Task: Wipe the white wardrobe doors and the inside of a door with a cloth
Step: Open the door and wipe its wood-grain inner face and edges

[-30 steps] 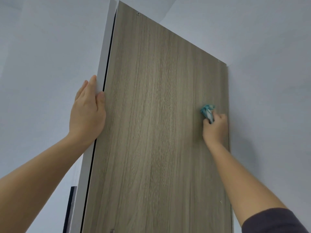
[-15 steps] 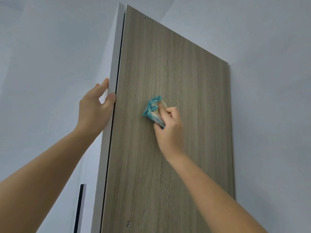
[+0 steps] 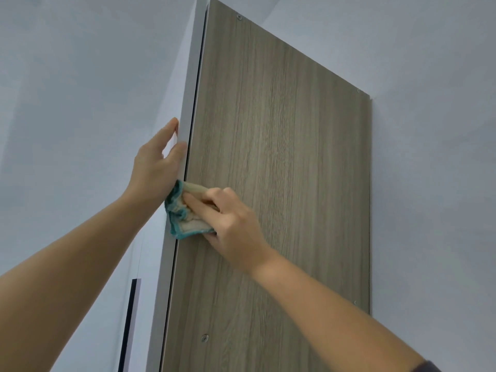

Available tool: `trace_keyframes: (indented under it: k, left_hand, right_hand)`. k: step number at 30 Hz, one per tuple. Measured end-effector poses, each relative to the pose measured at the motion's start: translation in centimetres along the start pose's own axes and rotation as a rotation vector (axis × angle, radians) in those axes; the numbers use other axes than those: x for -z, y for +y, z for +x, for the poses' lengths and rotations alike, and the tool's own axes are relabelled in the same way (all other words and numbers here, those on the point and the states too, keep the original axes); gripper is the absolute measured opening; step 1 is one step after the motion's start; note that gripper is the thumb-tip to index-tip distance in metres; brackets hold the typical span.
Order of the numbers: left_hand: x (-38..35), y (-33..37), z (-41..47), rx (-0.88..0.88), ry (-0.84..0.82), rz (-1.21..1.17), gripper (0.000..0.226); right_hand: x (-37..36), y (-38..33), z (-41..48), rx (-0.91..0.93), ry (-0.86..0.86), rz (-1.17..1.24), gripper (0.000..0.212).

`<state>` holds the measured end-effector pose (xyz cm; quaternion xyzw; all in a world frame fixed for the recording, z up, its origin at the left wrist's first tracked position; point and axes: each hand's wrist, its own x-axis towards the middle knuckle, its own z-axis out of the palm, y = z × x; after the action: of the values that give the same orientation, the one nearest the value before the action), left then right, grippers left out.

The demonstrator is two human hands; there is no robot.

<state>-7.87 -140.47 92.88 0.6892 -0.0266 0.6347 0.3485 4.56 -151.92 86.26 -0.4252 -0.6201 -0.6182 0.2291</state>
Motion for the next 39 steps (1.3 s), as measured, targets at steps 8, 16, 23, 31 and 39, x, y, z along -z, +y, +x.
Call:
trace_keyframes:
  k: [8,16,23,31,39]
  left_hand:
    - [-1.7,-1.5,-4.4,-0.041,0.009,0.193,0.058]
    - [-2.0,-2.2,-5.8,-0.081,0.054,0.295,0.056]
    - [-2.2,-2.1,-5.7,-0.078,0.074,0.306,0.056]
    - [-2.1,-2.3,-5.7,-0.084,0.077,0.285,0.056]
    - [-2.1,-2.4,-5.7,-0.079,0.055,0.212,0.054]
  right_hand:
    - [3.2,8.6,-5.6,-0.252,0.085,-0.047,0.045]
    - [6.3,16.9,-11.0,-0.745,0.248,-0.147,0.037]
    - [9.4,22.4,-15.3,-1.172,0.187,-0.402,0.03]
    - [10.9,24.0,-16.6,-1.363,0.052,-0.509,0.022]
    - [7.7,16.5,-14.5,-1.152,0.248,-0.278,0.031]
